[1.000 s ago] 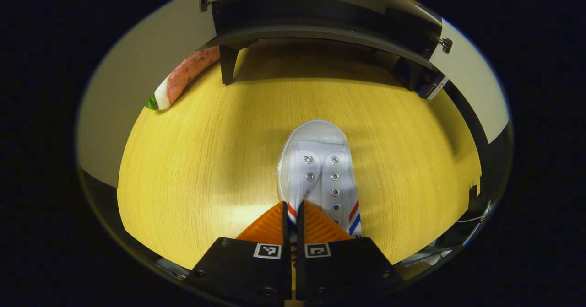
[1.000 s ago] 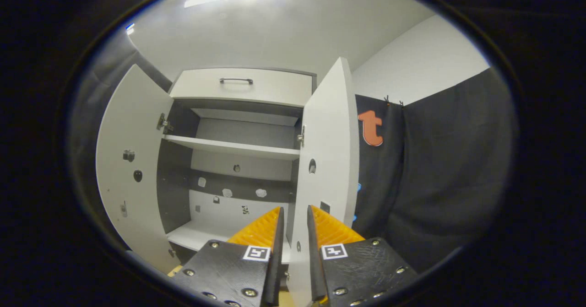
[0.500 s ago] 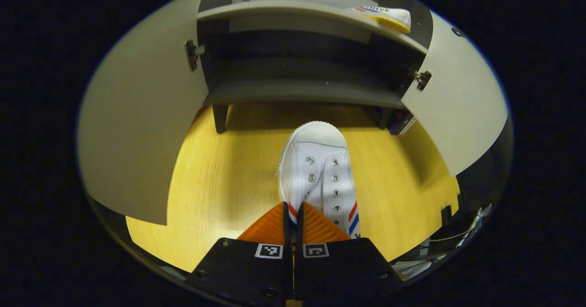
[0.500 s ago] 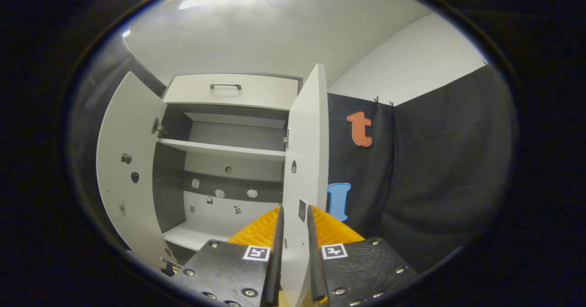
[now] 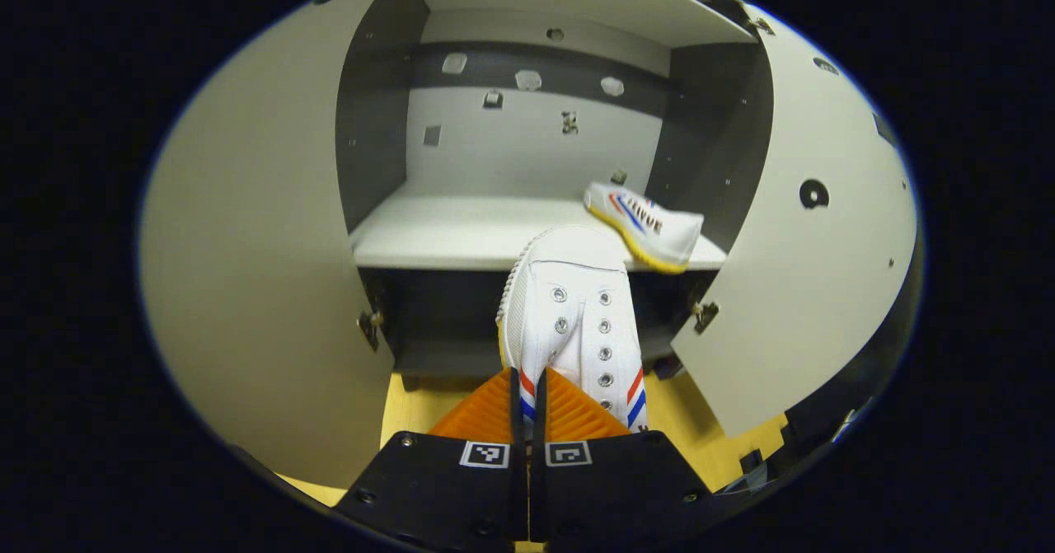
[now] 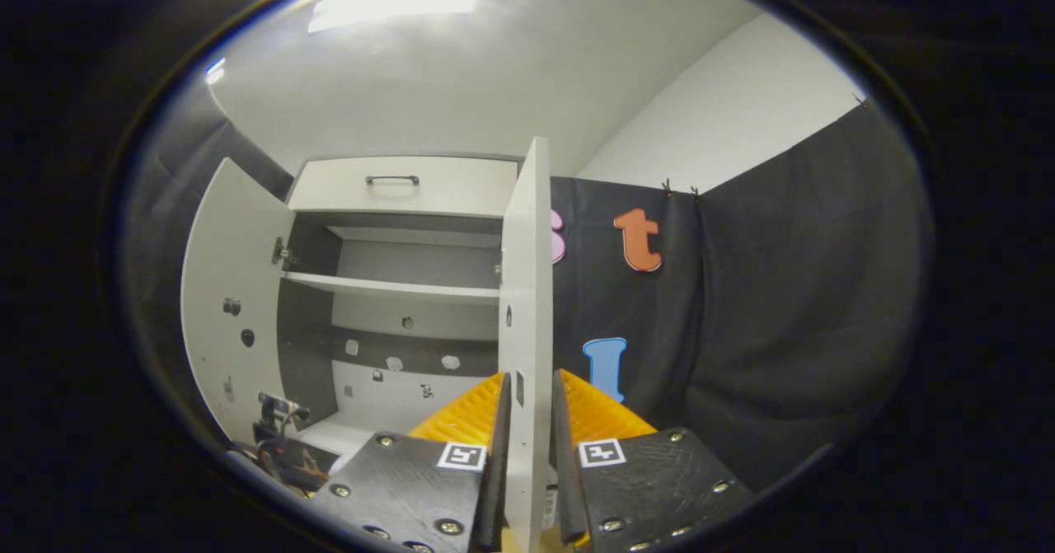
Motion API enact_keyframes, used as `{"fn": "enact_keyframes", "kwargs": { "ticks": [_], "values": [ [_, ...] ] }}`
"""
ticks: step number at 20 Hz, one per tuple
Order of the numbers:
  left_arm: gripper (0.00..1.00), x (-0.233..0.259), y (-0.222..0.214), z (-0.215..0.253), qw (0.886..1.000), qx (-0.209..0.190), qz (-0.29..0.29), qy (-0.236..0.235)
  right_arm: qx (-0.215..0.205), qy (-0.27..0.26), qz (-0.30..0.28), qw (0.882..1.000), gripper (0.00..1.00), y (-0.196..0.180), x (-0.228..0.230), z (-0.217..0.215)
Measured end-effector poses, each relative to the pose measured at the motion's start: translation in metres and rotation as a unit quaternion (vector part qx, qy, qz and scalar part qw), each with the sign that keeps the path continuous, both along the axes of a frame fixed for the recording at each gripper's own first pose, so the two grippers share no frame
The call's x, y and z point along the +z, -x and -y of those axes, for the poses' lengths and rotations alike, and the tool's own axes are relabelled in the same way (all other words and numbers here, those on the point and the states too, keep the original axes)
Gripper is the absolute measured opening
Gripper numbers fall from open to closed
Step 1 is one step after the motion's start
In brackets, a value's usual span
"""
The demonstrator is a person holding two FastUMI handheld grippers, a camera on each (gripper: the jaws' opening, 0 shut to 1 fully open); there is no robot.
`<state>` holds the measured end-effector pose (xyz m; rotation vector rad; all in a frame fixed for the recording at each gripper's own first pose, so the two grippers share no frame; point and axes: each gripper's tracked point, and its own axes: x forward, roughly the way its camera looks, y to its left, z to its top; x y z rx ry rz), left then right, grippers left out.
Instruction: Grab one shoe with the right hand and put it into the shoe cabinet, grab the other shoe with the left hand and put it into the shoe cabinet; then close the right door with the right hand and the left door with the left hand.
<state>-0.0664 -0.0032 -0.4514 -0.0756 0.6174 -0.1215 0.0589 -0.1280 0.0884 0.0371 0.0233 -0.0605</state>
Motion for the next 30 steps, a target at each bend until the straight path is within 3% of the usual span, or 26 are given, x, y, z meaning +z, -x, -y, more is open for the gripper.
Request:
{"fn": "enact_keyframes", "kwargs": {
  "ticks": [7,22,24,26,27,30],
  "values": [
    [0.01,-0.003,-0.003,0.001,0.999,0.018,0.041,0.010,-0.019,0.004,0.017,1.000,0.26,0.005,0.009,0.025],
    [0.02,-0.013,0.002,0.000,0.999,0.016,-0.031,-0.013,-0.099,0.031,-0.030,0.994,0.26,0.023,-0.014,0.079],
    [0.05,-0.017,0.005,-0.001,0.999,0.025,-0.040,-0.011,-0.103,0.038,-0.037,0.993,0.26,0.025,-0.017,0.083],
    [0.13,-0.023,0.008,-0.002,0.998,0.033,-0.047,-0.011,-0.107,0.043,-0.042,0.992,0.26,0.026,-0.019,0.087],
    [0.21,-0.029,0.008,-0.002,0.998,0.033,-0.050,-0.007,-0.108,0.043,-0.043,0.992,0.26,0.025,-0.020,0.089],
    [0.31,-0.018,0.014,-0.002,0.999,0.031,-0.028,-0.001,-0.108,0.039,-0.046,0.992,0.30,0.026,-0.022,0.093]
  ]
}}
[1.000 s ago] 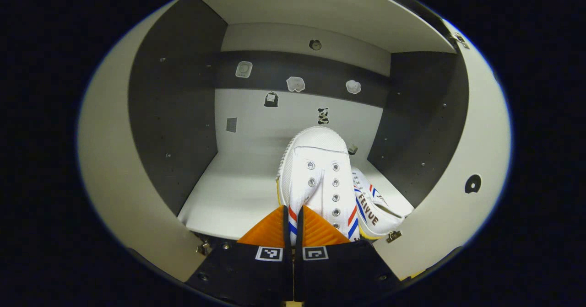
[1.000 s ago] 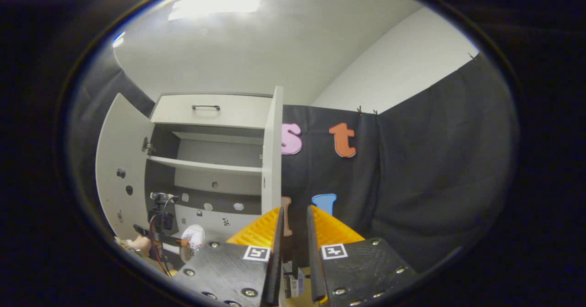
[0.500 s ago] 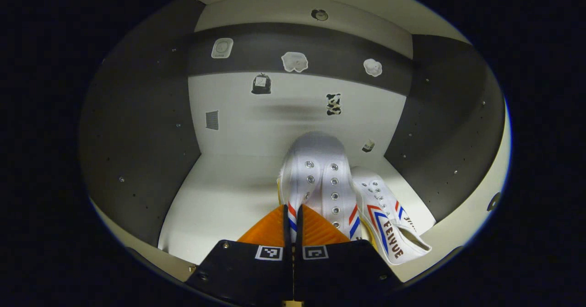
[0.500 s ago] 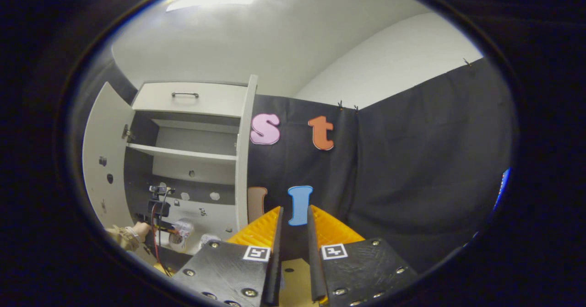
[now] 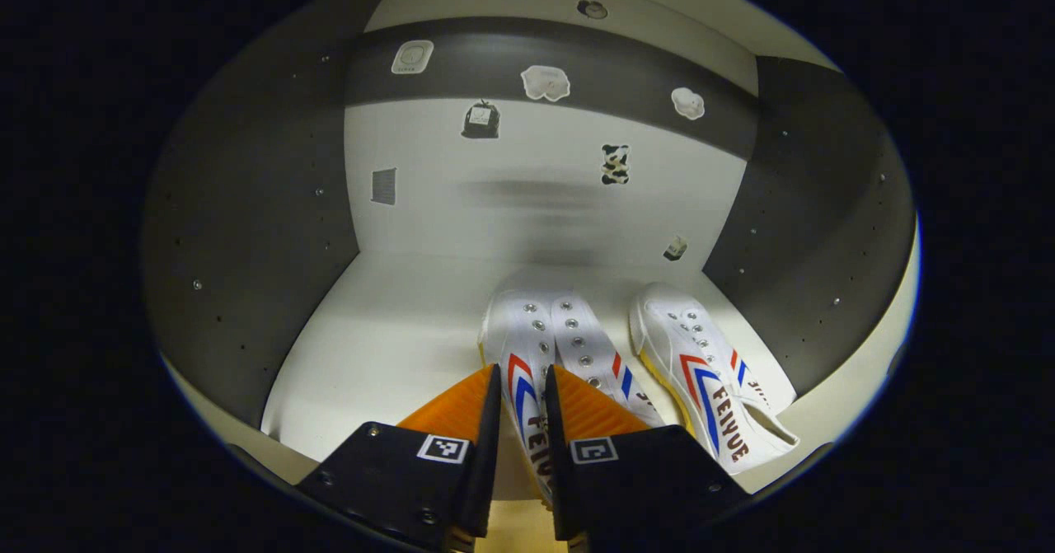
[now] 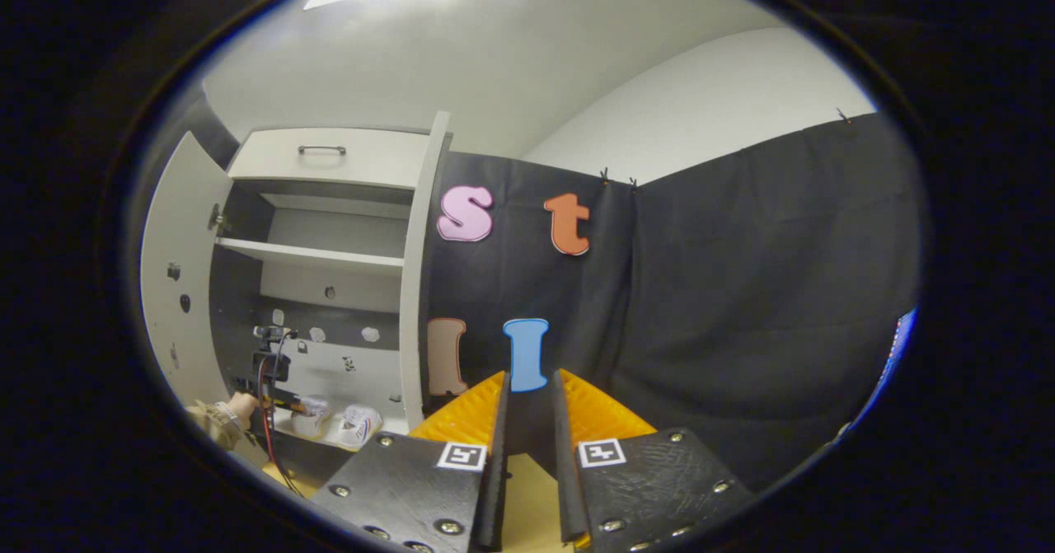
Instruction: Grab one shoe with the right hand and put it into the shoe cabinet, grab the other shoe with the left hand and put it into the shoe cabinet; then close the right door with the right hand and the left door with the left hand.
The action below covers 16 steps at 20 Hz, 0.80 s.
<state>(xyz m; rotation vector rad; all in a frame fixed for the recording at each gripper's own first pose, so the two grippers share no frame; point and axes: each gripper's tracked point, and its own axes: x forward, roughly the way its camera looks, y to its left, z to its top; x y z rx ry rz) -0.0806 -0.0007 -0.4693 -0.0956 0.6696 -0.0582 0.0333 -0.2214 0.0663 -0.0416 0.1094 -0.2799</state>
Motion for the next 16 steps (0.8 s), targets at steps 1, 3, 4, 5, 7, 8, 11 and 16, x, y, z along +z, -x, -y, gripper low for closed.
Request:
{"fn": "enact_keyframes", "kwargs": {
  "ticks": [1,3,4,5,7,8,11,16],
  "values": [
    [0.33,0.007,0.003,0.000,1.000,-0.002,0.008,-0.004,0.001,-0.003,0.000,1.000,0.26,-0.001,0.000,0.001],
    [0.36,0.024,0.010,0.006,0.999,-0.011,0.031,-0.003,0.005,-0.009,0.002,1.000,0.26,-0.002,-0.002,0.000],
    [0.36,0.031,0.016,0.010,0.999,-0.017,0.040,-0.002,0.008,-0.011,0.002,1.000,0.26,-0.003,-0.003,-0.001],
    [0.35,0.039,0.022,0.016,0.999,-0.024,0.049,0.000,0.010,-0.013,0.002,1.000,0.22,-0.004,-0.004,-0.001],
    [0.35,0.054,0.038,0.029,0.997,-0.041,0.071,0.002,0.015,-0.018,0.002,1.000,0.26,-0.005,-0.006,-0.002],
    [0.35,0.059,0.045,0.036,0.996,-0.050,0.080,0.001,0.017,-0.020,0.002,1.000,0.26,-0.005,-0.007,-0.001],
    [0.35,0.068,0.073,0.061,0.991,-0.084,0.106,-0.008,0.019,-0.025,0.004,0.999,0.26,-0.005,-0.009,0.001],
    [0.41,0.057,0.116,0.114,0.982,-0.137,0.126,-0.009,0.017,-0.030,0.008,0.999,0.26,0.000,-0.007,0.013]
  ]
}}
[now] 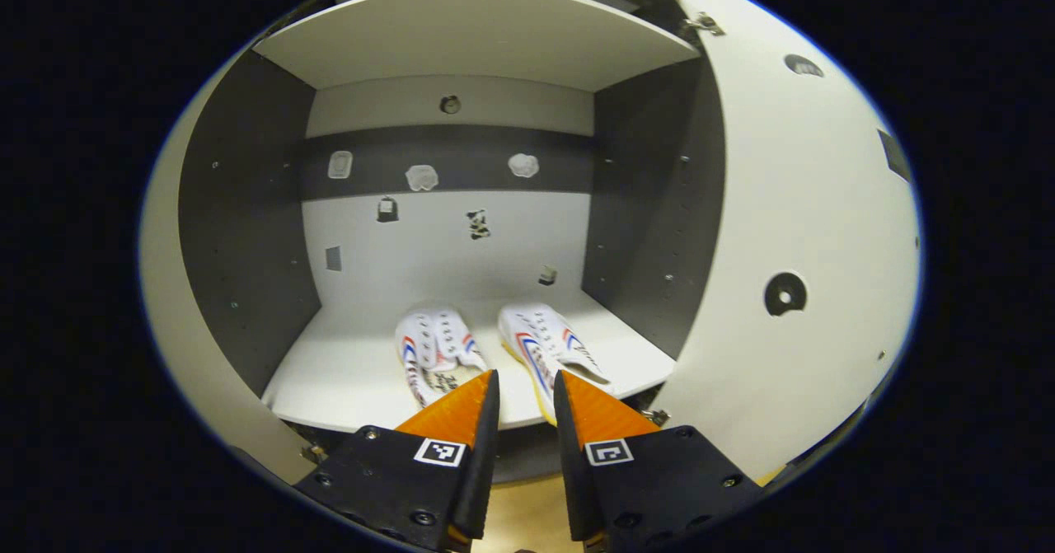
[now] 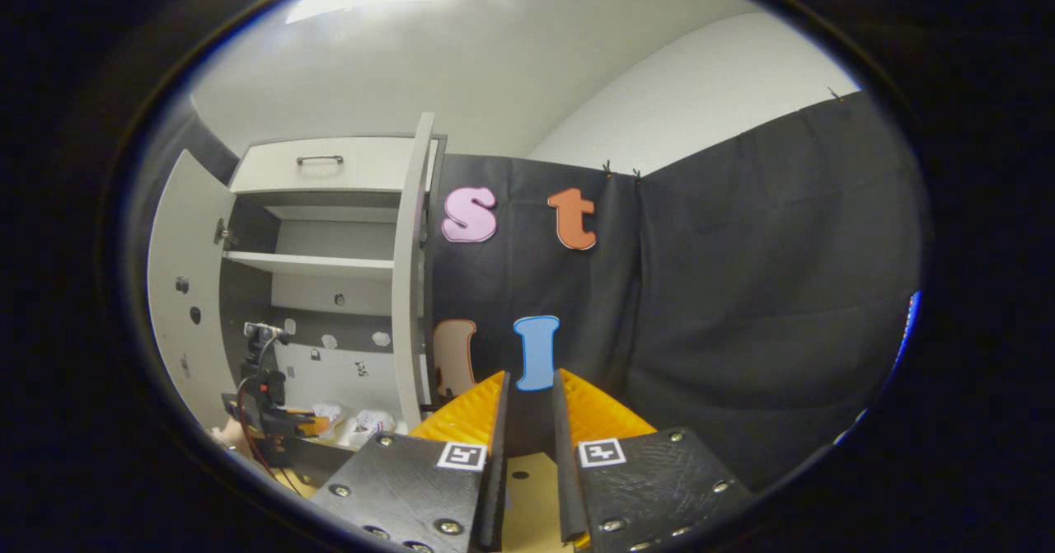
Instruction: Grab one shoe with the right hand and put it into the shoe cabinet, grab the other shoe with the left hand and put it into the shoe cabinet; then close the right door with the right hand and the left door with the left hand.
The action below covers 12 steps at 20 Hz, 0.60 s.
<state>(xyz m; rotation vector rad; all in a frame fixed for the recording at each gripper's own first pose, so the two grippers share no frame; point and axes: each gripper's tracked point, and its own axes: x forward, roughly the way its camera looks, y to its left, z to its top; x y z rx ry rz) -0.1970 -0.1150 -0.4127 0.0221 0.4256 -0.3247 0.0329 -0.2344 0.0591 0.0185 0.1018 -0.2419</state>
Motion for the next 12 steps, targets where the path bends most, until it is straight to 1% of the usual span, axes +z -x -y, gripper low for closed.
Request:
{"fn": "enact_keyframes", "kwargs": {
  "ticks": [2,5,8,10,12],
  "values": [
    [0.41,-0.012,0.010,0.018,1.000,-0.013,-0.006,0.000,-0.003,-0.001,0.001,1.000,0.26,0.002,0.001,0.006],
    [0.41,-0.032,0.015,0.035,1.000,-0.010,-0.027,0.003,-0.012,-0.002,0.003,1.000,0.26,0.006,0.003,0.018],
    [0.41,-0.046,0.008,0.040,0.999,0.007,-0.040,0.003,-0.027,0.003,0.002,1.000,0.26,0.010,0.004,0.035],
    [0.41,-0.055,0.000,0.036,0.999,0.028,-0.047,0.004,-0.036,0.002,0.002,0.999,0.26,0.015,0.004,0.047],
    [0.41,-0.061,-0.005,0.033,0.997,0.044,-0.057,0.009,-0.044,0.001,0.003,0.999,0.26,0.012,0.003,0.047]
  ]
}}
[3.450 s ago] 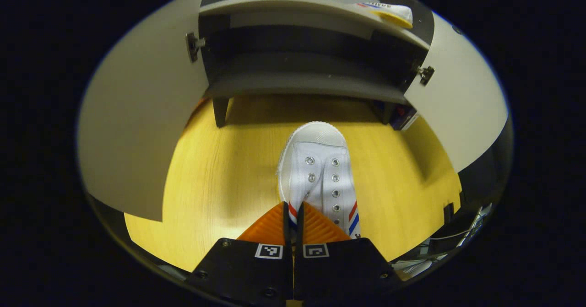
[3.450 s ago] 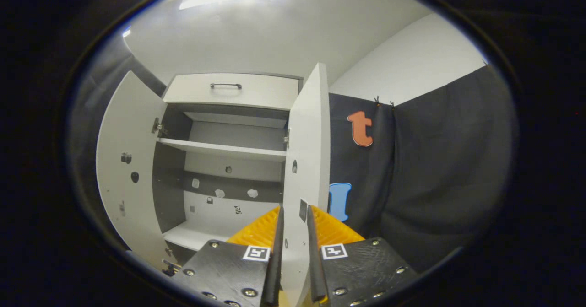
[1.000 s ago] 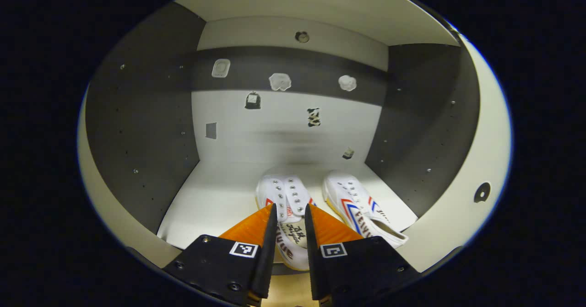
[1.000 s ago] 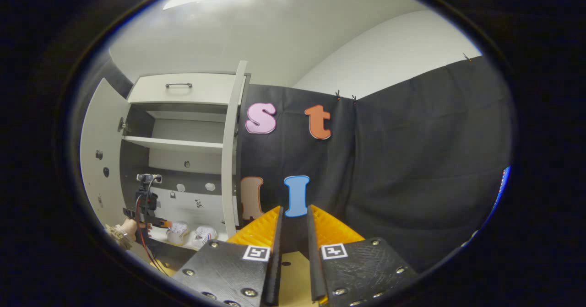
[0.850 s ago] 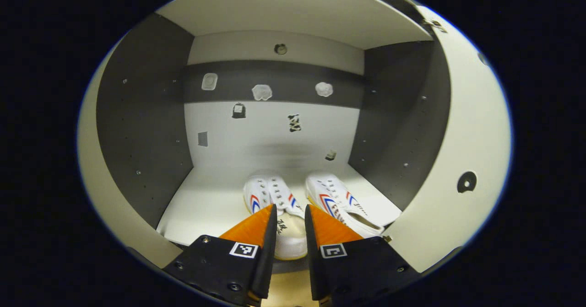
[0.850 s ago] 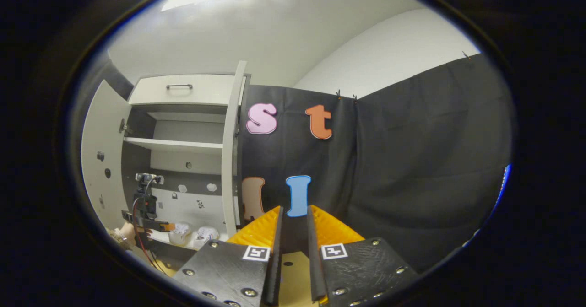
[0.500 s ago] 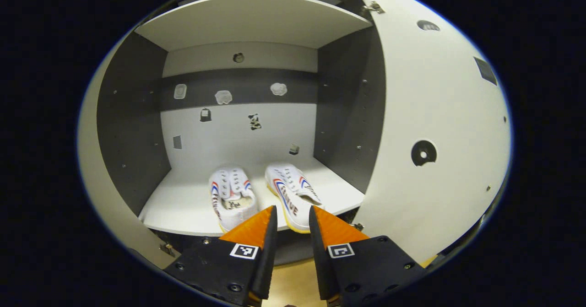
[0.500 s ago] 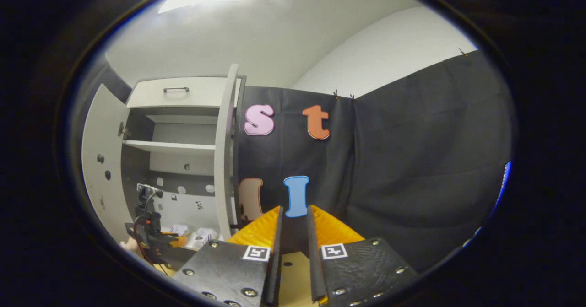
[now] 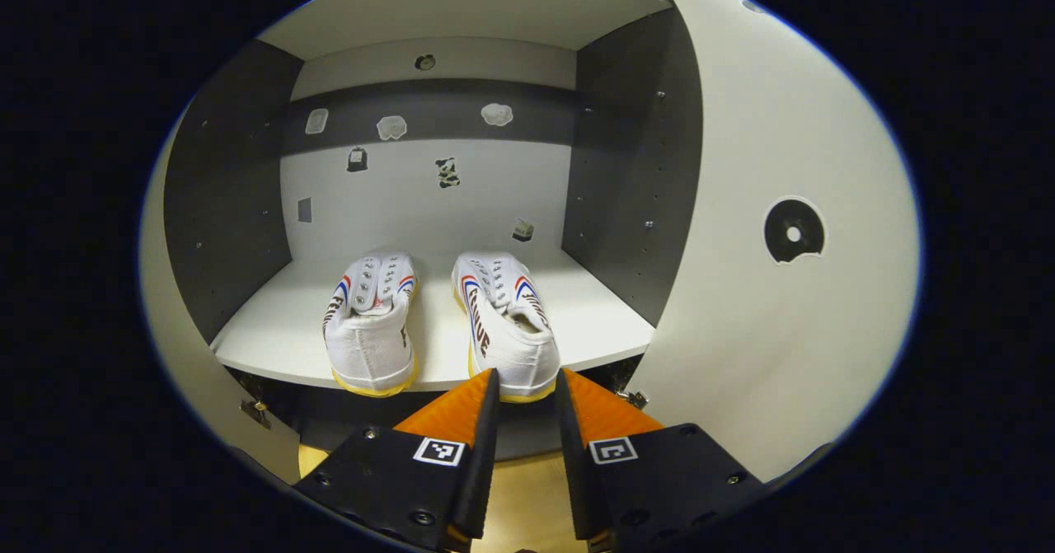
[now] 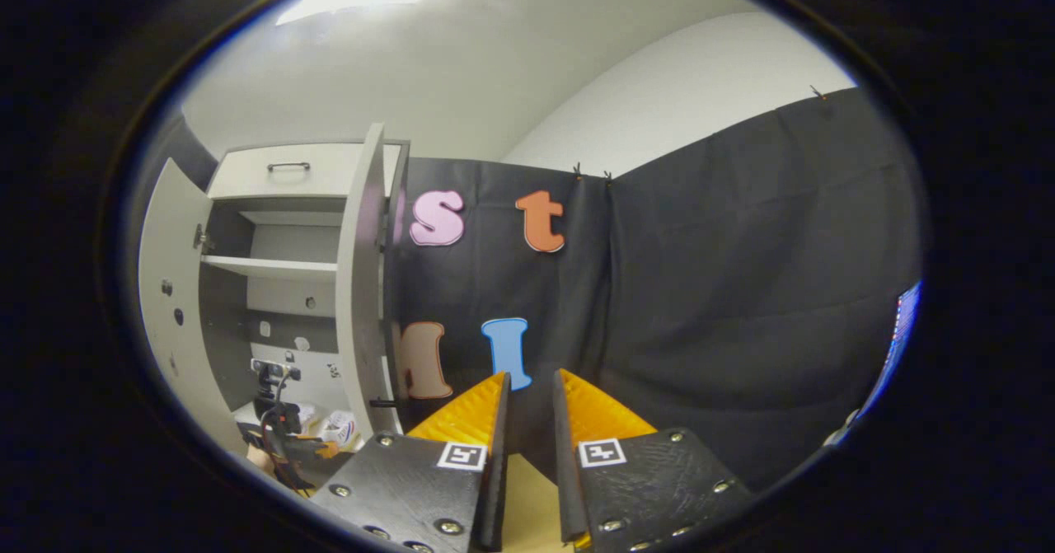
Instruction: Grab one shoe with the right hand and put it into the shoe cabinet, grab the other shoe with the left hand and put it into the shoe cabinet; then close the right door with the right hand and the left door with the left hand.
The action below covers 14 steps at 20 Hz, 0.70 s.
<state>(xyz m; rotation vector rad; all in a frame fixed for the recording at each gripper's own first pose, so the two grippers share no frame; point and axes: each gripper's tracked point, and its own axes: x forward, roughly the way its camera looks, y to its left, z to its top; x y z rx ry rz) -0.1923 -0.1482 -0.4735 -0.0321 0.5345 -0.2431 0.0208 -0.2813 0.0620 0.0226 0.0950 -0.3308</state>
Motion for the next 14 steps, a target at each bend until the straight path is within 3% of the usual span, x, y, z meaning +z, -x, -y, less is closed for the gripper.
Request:
{"fn": "enact_keyframes", "kwargs": {
  "ticks": [8,12,14],
  "values": [
    [0.45,-0.003,-0.033,-0.009,0.999,0.029,0.014,-0.010,0.015,-0.007,-0.006,1.000,0.26,-0.001,-0.007,0.005],
    [0.43,0.007,-0.024,-0.009,1.000,0.025,0.014,-0.012,0.041,-0.007,-0.009,0.999,0.26,-0.015,-0.013,-0.005],
    [0.42,0.026,-0.010,-0.006,0.999,0.026,0.025,0.006,0.053,-0.008,-0.016,0.998,0.31,-0.022,-0.022,-0.009]
  ]
}}
